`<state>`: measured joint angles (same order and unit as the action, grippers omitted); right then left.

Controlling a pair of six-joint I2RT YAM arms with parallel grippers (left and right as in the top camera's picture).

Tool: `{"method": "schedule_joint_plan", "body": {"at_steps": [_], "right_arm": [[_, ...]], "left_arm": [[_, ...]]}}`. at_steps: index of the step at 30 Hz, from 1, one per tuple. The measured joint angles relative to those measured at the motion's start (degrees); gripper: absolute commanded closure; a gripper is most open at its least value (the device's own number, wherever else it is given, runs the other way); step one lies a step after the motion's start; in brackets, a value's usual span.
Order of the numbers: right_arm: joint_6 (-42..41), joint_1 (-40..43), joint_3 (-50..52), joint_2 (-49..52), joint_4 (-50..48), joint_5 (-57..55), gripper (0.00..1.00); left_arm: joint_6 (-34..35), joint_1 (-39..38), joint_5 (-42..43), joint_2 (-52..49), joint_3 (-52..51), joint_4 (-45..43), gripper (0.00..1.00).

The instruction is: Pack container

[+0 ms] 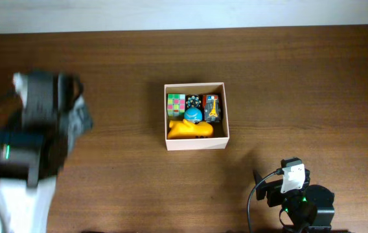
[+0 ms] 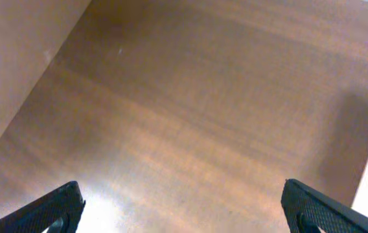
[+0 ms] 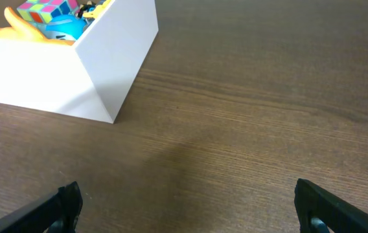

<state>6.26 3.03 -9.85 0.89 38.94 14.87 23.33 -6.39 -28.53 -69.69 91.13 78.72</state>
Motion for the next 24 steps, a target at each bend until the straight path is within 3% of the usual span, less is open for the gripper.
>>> {"method": "schedule_joint_plan", "body": {"at_steps": [4,8,16,19,24], "right_arm": [[0.0,0.0,0.0,0.0,-0.02,0.0,0.01],[0.0,0.0,0.0,0.0,0.04,0.0,0.01],[0.02,0.0,0.0,0.0,0.0,-0.26,0.01],[0.02,0.0,0.0,0.0,0.0,-0.26,0.01],[0.0,0.0,0.0,0.0,0.02,-0.26,0.01]], "left_arm": [[-0.02,0.44,-0.74,14.47,-14.71,-3.52,0.01],[-0.2,3.61,-0.04,29.09,-33.14,-22.36,0.01],[-1.53,5.46,9.29,46.6,-64.26,-51.78,0.01],[-2.43,5.46,12.83,52.63,-72.91,-57.13,0.01],[-2.82,5.46,16.83,59.54,-80.74,-58.25,0.01]]}}
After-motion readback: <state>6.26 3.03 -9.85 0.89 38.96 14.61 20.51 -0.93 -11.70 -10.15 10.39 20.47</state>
